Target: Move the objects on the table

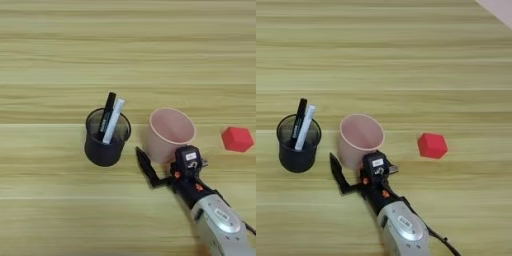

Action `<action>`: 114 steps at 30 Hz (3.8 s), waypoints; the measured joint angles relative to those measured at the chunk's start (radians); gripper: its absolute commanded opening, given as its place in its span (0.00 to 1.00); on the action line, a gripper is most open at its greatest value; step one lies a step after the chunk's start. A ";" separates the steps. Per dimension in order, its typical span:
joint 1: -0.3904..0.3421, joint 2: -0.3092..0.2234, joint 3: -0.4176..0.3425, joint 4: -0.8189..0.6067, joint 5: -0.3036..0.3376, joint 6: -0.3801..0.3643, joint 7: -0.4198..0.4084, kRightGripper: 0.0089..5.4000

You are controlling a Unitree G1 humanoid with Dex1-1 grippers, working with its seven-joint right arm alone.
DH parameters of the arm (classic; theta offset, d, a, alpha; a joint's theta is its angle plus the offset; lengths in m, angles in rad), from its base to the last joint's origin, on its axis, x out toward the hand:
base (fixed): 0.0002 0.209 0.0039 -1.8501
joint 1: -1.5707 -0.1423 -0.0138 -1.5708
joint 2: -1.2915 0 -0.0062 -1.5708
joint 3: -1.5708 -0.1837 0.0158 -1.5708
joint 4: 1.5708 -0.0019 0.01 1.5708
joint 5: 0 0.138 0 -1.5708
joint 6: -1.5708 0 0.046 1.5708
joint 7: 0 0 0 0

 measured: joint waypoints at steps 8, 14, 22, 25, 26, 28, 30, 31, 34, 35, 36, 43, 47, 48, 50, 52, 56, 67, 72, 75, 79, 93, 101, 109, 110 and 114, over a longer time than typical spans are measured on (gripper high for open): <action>0.001 0.000 0.000 -0.001 0.000 0.000 -0.002 0.99; 0.025 0.006 -0.001 -0.024 -0.014 0.000 -0.023 0.99; 0.073 0.004 0.000 -0.065 -0.016 0.000 -0.023 0.99; 0.102 0.000 -0.002 -0.088 -0.014 0.003 -0.022 0.99; 0.111 -0.001 -0.005 -0.101 -0.014 0.013 -0.023 0.99; 0.117 -0.001 -0.009 -0.109 -0.015 0.021 -0.028 0.99; 0.145 0.000 -0.021 -0.135 -0.015 0.031 -0.049 0.99; 0.168 0.000 -0.035 -0.152 -0.016 0.036 -0.062 0.99; 0.203 -0.001 -0.054 -0.184 -0.034 0.048 -0.087 0.99; 0.215 -0.001 -0.055 -0.196 -0.042 0.050 -0.093 0.99; 0.222 -0.001 -0.058 -0.204 -0.048 0.052 -0.098 0.99; 0.279 -0.025 -0.102 -0.290 -0.102 0.112 -0.129 0.99; 0.290 -0.025 -0.134 -0.311 -0.102 0.148 -0.135 0.99; 0.290 -0.024 -0.144 -0.312 -0.102 0.155 -0.144 0.99; 0.287 -0.022 -0.162 -0.312 -0.102 0.165 -0.155 0.99; 0.281 -0.020 -0.189 -0.310 -0.102 0.179 -0.177 0.99; 0.268 -0.012 -0.237 -0.305 -0.103 0.200 -0.215 0.99; 0.211 0.005 -0.317 -0.291 -0.096 0.268 -0.239 0.99; 0.151 -0.001 -0.350 -0.266 -0.052 0.336 -0.224 0.99; 0.130 -0.010 -0.362 -0.258 -0.034 0.368 -0.208 0.99; 0.102 -0.026 -0.372 -0.246 -0.018 0.408 -0.190 0.99; -0.014 -0.093 -0.406 -0.155 0.017 0.506 -0.149 0.99; -0.086 -0.131 -0.422 -0.068 0.046 0.546 -0.112 0.99; -0.140 -0.156 -0.414 0.011 0.047 0.535 -0.102 0.99; -0.145 -0.157 -0.414 0.019 0.047 0.531 -0.102 0.99; -0.174 -0.164 -0.413 0.067 0.047 0.508 -0.102 0.99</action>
